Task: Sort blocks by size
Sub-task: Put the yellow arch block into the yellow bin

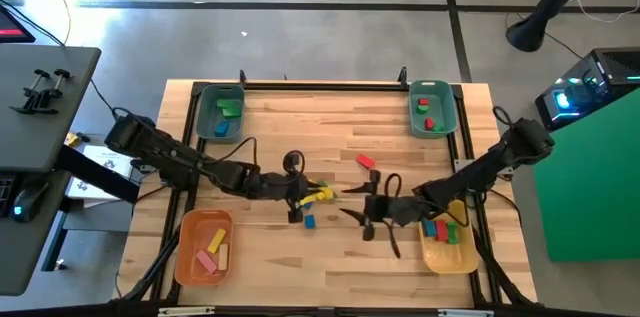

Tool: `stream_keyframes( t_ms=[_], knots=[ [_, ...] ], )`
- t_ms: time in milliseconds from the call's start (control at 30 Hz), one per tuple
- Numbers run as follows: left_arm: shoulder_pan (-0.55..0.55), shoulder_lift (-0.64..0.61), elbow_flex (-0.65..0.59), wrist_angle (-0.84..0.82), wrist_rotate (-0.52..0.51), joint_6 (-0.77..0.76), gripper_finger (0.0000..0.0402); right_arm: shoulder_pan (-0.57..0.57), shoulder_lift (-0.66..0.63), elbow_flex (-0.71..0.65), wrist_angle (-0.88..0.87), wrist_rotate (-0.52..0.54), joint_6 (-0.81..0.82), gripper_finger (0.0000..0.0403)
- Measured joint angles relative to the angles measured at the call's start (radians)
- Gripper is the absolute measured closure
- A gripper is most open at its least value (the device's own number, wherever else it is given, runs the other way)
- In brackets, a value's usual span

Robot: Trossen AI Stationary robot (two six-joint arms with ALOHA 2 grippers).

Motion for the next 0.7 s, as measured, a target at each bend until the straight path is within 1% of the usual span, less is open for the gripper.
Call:
stream_keyframes(
  t_ms=[67, 100, 200, 267, 433, 500, 700],
  knots=[
    [-0.015, 0.001, 0.002, 0.015, -0.001, 0.023, 0.0398, -0.012, 0.002, 0.044, -0.062, -0.003, 0.021, 0.0187],
    [-0.022, 0.009, 0.009, 0.038, -0.001, 0.031, 0.0398, -0.02, 0.002, 0.061, -0.091, -0.023, 0.032, 0.0187],
    [-0.043, 0.014, 0.008, 0.069, -0.002, 0.074, 0.0398, -0.048, 0.006, 0.106, -0.132, -0.141, 0.04, 0.0187],
    [-0.05, 0.023, 0.01, 0.11, -0.003, 0.091, 0.0398, -0.064, 0.01, 0.119, -0.133, -0.186, 0.038, 0.0187],
    [-0.057, 0.023, 0.009, 0.111, -0.009, 0.095, 0.0398, -0.081, 0.054, 0.137, -0.131, -0.187, 0.044, 0.0188],
    [-0.058, 0.023, 0.009, 0.107, -0.011, 0.094, 0.0399, -0.082, 0.069, 0.141, -0.126, -0.182, 0.041, 0.0194],
    [-0.06, 0.023, 0.009, 0.106, -0.011, 0.091, 0.0399, -0.083, 0.098, 0.158, -0.123, -0.181, 0.039, 0.0243]
  ],
)
